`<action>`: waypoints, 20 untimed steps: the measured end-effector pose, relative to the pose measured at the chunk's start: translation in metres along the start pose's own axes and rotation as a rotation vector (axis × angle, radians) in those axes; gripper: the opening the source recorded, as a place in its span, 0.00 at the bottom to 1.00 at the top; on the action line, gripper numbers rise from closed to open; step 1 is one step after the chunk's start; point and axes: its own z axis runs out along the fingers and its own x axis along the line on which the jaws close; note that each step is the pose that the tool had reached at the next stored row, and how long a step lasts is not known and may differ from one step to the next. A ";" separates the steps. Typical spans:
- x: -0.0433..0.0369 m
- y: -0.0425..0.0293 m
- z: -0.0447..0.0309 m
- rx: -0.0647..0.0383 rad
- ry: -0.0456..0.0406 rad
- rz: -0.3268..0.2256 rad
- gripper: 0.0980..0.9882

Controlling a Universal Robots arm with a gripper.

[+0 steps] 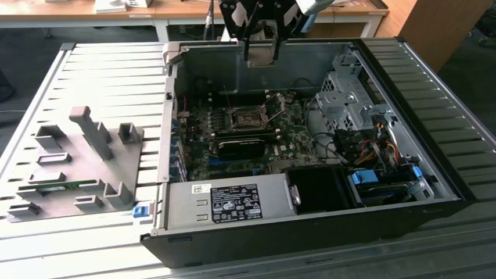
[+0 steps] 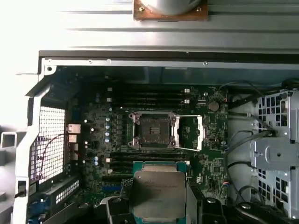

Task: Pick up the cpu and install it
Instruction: 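Place the cpu into insertion slot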

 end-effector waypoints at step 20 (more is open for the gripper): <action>0.0000 -0.0001 0.0019 -0.004 -0.0169 0.264 0.49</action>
